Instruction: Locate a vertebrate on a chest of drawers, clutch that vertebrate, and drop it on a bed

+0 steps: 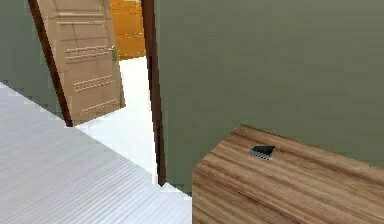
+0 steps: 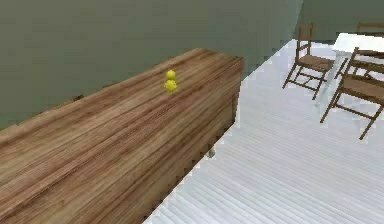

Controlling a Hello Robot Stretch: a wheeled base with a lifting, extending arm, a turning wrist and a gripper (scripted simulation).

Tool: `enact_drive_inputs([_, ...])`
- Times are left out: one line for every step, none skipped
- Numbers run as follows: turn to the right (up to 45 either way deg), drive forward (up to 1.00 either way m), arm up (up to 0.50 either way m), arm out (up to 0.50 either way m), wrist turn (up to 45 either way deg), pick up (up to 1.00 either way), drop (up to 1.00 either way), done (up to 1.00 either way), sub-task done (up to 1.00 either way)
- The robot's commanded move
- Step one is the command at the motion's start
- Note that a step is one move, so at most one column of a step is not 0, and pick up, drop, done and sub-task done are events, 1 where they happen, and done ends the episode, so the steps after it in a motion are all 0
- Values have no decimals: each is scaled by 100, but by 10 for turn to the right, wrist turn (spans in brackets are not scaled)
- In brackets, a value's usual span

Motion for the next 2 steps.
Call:
enact_drive_inputs([-30,0,0,0,0,0,0,0,0])
enact_drive_inputs([450,0,0,0,0,0,0,0,0])
